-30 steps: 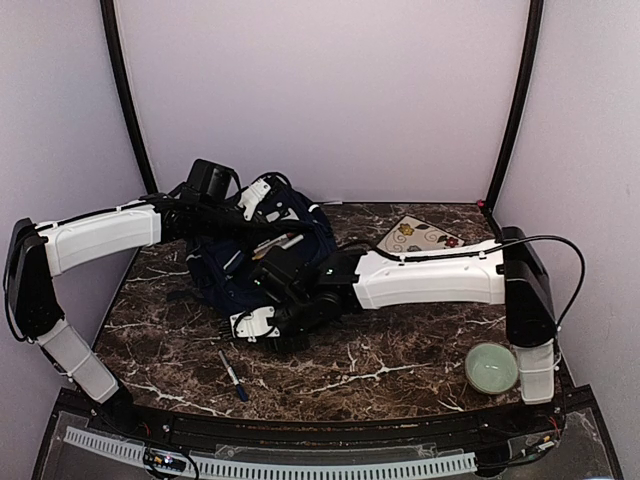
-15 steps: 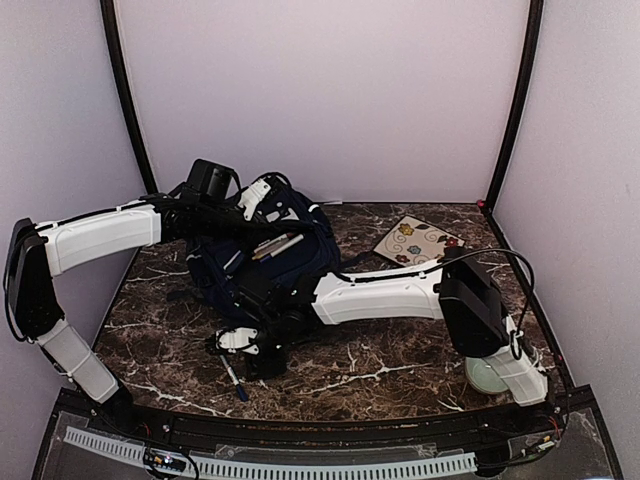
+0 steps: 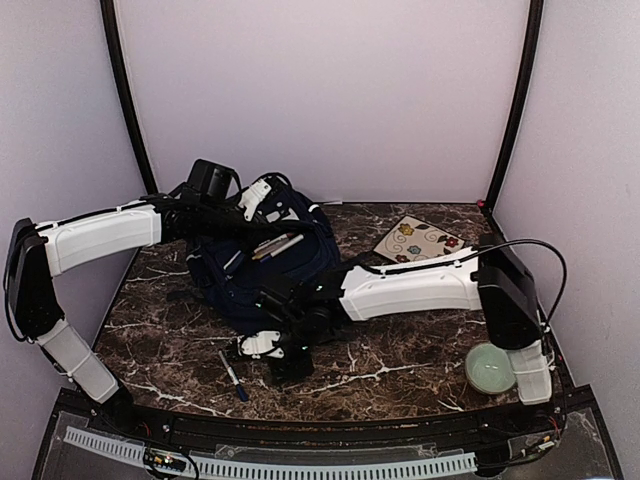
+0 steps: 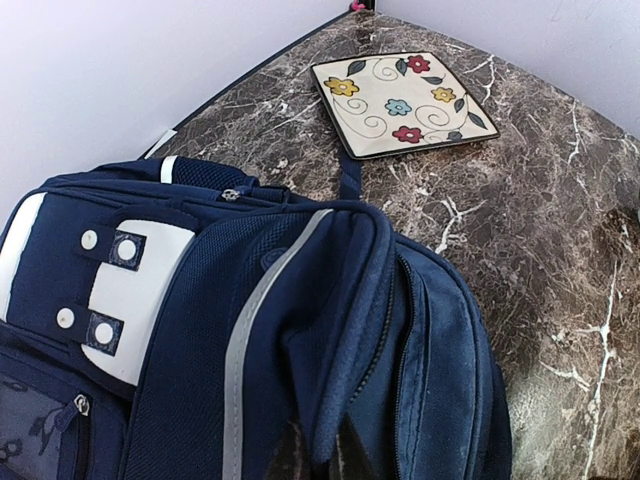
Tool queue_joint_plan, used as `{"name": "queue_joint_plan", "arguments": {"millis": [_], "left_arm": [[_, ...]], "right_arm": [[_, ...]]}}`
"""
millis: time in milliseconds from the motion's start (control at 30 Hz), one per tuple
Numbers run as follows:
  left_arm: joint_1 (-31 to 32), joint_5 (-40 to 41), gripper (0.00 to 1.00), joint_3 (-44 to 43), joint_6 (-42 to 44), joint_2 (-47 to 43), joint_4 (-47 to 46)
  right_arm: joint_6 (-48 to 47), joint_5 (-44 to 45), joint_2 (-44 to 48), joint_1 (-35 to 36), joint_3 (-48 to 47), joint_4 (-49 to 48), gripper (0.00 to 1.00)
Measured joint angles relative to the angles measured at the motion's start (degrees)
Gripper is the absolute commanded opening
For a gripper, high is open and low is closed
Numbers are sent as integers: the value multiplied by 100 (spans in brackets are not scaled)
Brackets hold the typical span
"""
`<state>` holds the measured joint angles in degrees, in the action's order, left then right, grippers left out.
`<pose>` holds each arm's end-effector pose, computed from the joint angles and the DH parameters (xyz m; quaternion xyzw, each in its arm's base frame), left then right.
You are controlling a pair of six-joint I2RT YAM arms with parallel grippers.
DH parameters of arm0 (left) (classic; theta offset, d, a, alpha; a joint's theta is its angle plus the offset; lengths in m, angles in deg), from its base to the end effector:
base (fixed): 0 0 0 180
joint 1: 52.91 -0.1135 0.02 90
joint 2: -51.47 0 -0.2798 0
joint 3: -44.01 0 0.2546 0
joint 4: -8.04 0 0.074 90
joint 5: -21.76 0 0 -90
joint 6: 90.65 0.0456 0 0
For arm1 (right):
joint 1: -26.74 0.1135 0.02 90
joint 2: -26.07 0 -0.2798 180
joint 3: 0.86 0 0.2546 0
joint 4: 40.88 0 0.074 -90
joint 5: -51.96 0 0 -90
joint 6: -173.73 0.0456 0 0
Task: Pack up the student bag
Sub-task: Set the student bag in the upper front pocket, then move the pen to the center of the board.
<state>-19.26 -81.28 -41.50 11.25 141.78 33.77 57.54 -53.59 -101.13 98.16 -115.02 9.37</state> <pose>0.3083 -0.2176 0.3118 0.3859 0.7736 -0.1898 0.4653 0.1446 0.4686 0.1736 -0.7460 0.6114 0.2095 0.1606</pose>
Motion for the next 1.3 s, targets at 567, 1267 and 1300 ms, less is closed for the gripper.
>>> {"name": "queue_joint_plan", "arguments": {"millis": [567,1267,1300], "left_arm": [[538,341,58,-938,-289,734,728],[1370,1558,50,2212,-4079,-2159,2992],[1370,1545,50,2282,-4192,-2142,3091]], "right_arm": [[-931,87,2437,-2256,1449,457,41],[-669,-435,2723,-3060,2225,-411,41],[-669,-439,2726,-3060,2229,-413,41]]}}
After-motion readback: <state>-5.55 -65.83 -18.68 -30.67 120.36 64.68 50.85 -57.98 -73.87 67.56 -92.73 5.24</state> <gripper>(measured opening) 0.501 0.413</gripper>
